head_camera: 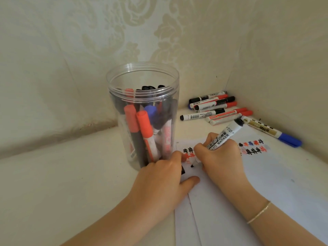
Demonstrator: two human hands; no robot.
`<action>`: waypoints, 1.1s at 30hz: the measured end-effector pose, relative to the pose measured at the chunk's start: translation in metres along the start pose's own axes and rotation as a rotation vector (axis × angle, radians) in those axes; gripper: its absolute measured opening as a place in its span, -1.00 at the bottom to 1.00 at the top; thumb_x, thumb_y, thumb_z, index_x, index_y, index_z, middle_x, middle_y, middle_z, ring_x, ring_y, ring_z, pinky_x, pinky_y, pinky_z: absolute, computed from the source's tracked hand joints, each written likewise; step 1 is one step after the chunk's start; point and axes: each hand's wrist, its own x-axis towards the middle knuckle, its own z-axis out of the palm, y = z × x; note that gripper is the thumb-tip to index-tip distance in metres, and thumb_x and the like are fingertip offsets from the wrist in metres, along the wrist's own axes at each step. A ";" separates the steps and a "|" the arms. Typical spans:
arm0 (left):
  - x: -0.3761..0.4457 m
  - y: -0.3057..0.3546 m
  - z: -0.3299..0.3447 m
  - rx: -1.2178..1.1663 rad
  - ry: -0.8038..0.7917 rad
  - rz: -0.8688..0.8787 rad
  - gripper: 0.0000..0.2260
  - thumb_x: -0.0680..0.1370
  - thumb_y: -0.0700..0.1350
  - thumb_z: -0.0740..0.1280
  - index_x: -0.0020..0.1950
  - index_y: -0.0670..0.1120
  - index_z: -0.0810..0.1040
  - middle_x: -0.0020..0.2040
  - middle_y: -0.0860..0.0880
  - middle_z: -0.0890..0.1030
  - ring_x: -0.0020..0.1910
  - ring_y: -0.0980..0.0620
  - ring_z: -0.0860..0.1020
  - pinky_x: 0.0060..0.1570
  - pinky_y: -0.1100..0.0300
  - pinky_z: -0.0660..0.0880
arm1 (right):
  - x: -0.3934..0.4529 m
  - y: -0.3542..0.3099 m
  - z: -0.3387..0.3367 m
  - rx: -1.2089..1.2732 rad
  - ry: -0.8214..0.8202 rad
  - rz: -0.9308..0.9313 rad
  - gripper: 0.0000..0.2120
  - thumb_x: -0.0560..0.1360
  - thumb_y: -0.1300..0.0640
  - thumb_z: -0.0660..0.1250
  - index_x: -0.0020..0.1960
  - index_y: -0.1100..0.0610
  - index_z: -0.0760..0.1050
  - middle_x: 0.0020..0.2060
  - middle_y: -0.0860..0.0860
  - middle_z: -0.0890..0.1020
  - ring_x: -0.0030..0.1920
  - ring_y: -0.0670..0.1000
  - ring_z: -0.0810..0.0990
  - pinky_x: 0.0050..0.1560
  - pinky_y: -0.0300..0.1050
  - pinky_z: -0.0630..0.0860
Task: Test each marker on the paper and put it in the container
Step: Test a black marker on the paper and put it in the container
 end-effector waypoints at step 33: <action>0.002 -0.003 0.004 0.019 -0.018 -0.016 -0.51 0.48 0.36 0.18 0.31 0.17 0.26 -0.05 0.09 0.60 0.03 0.03 0.58 0.04 0.11 0.50 | 0.000 0.002 0.002 0.001 -0.009 -0.059 -0.76 0.35 0.36 0.33 -0.40 0.26 0.31 -0.58 0.05 0.34 -0.52 0.01 0.30 -0.50 -0.18 0.27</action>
